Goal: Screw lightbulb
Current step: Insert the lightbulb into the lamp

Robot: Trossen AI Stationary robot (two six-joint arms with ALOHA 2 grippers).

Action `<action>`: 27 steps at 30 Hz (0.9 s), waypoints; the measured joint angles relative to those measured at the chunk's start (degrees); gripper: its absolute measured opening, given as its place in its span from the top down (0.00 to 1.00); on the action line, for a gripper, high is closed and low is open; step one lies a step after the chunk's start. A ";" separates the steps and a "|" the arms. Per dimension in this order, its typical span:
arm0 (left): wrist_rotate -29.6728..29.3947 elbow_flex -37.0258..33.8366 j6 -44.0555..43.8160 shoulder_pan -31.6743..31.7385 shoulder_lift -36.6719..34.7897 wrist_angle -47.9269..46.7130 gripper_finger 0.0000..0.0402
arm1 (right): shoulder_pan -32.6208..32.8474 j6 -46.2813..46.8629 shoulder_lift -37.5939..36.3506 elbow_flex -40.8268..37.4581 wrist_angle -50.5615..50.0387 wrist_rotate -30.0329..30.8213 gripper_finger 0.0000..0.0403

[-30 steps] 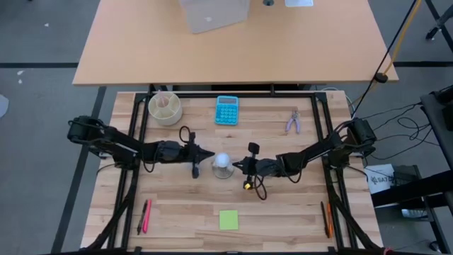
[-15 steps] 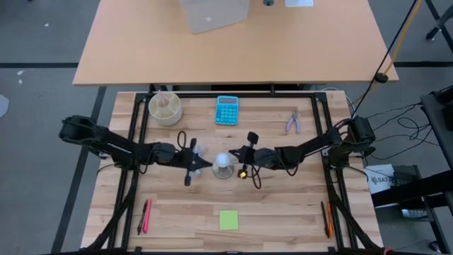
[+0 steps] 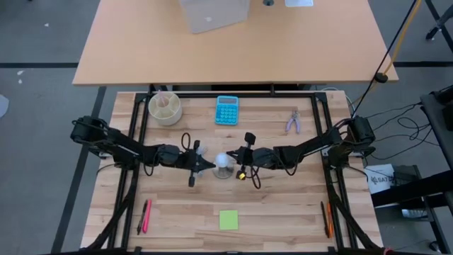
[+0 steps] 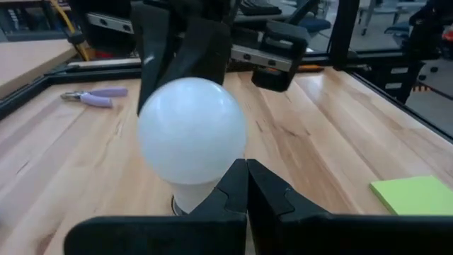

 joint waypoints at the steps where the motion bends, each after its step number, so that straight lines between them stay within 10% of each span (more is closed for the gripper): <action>1: 0.01 0.00 -0.24 0.18 0.35 0.74 1.00 | 0.09 -0.04 0.00 0.00 0.16 0.00 1.00; 27: -7.19 0.04 -6.95 6.95 0.79 -7.94 1.00 | 2.84 0.03 0.00 0.00 -3.93 -2.77 1.00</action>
